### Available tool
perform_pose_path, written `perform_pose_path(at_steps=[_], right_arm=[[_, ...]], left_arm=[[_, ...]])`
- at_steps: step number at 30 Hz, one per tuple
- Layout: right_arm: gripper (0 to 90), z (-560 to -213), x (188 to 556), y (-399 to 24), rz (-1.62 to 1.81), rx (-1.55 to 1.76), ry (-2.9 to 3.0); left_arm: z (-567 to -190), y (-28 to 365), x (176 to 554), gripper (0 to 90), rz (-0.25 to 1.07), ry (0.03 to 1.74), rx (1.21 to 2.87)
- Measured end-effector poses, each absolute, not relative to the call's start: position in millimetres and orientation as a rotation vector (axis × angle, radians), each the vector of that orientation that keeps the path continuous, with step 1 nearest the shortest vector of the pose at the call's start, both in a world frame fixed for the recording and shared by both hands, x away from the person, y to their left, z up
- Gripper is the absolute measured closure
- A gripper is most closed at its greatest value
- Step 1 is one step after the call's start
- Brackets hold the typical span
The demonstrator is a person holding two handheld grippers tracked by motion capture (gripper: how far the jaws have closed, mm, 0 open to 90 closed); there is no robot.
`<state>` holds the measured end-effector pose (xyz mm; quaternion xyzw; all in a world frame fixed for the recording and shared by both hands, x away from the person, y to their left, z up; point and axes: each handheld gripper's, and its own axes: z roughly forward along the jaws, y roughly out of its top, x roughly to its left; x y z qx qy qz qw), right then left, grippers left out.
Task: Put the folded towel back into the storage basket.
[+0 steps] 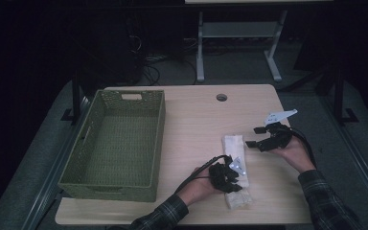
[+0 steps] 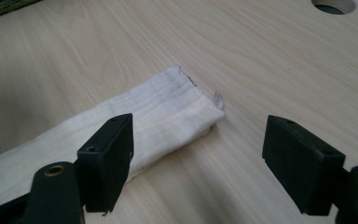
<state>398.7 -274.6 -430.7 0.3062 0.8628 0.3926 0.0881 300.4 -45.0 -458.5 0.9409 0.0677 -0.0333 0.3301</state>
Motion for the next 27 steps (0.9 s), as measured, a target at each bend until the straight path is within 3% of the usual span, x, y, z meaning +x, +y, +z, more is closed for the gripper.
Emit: perform_pose_path(at_steps=[27], right_arm=[[35.6, -459.9, 440.5, -227.6, 1.091, 0.758, 2.759]], left_arm=[[-460.4, -42.9, 302.4, 78.0, -0.122, 0.207, 2.429]])
